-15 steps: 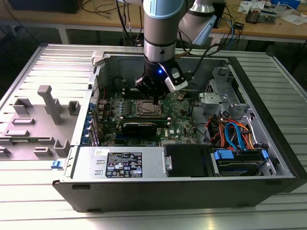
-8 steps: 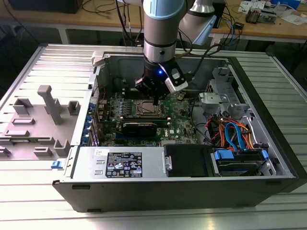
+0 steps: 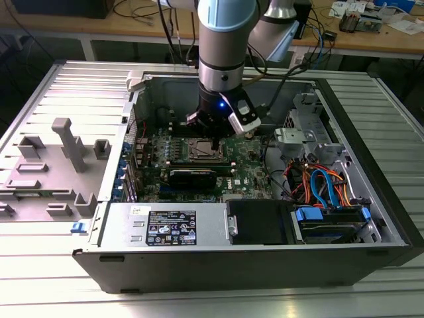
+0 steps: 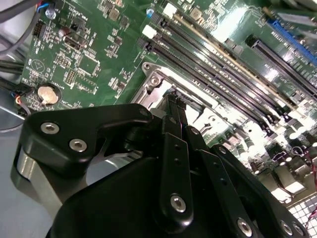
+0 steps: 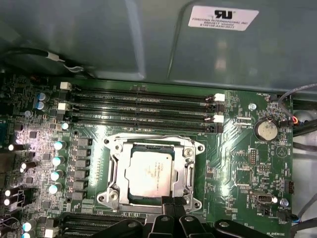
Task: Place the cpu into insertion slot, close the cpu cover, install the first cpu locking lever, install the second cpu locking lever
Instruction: 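Install the second cpu locking lever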
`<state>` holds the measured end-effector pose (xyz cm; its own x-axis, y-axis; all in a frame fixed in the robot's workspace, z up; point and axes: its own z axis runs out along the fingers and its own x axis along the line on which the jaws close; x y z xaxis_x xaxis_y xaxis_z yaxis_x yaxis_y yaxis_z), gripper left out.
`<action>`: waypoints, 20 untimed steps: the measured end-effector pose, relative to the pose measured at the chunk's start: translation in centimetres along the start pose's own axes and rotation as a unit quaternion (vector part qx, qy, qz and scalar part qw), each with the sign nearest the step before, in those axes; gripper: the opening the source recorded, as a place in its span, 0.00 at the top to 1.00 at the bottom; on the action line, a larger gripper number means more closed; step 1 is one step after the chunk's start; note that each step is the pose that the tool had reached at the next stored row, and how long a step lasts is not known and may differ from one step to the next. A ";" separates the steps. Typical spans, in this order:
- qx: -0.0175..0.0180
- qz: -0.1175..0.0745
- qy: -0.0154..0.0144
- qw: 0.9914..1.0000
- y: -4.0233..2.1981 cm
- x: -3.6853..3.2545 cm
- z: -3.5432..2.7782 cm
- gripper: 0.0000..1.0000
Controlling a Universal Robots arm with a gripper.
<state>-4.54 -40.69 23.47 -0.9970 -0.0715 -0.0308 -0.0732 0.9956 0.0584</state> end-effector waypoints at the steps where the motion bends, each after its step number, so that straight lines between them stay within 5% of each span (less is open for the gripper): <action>1: 0.000 0.000 0.000 1.000 -0.04 0.02 -0.01 0.89; 6: 0.000 0.000 0.000 1.000 -0.21 0.06 -0.39 0.89; 8: -0.001 0.000 0.000 1.000 -1.27 0.15 -0.45 0.89; 11: -0.009 0.000 -0.001 1.000 -2.06 0.22 -0.49 0.89; 14: -0.022 0.001 -0.002 1.000 -3.21 0.31 -0.56 0.89; 20: -0.024 0.001 0.002 1.000 -3.74 0.67 -0.60 0.89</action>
<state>-4.95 -44.51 23.83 -0.9972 -0.0699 -0.0267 -0.0724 0.9917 0.1065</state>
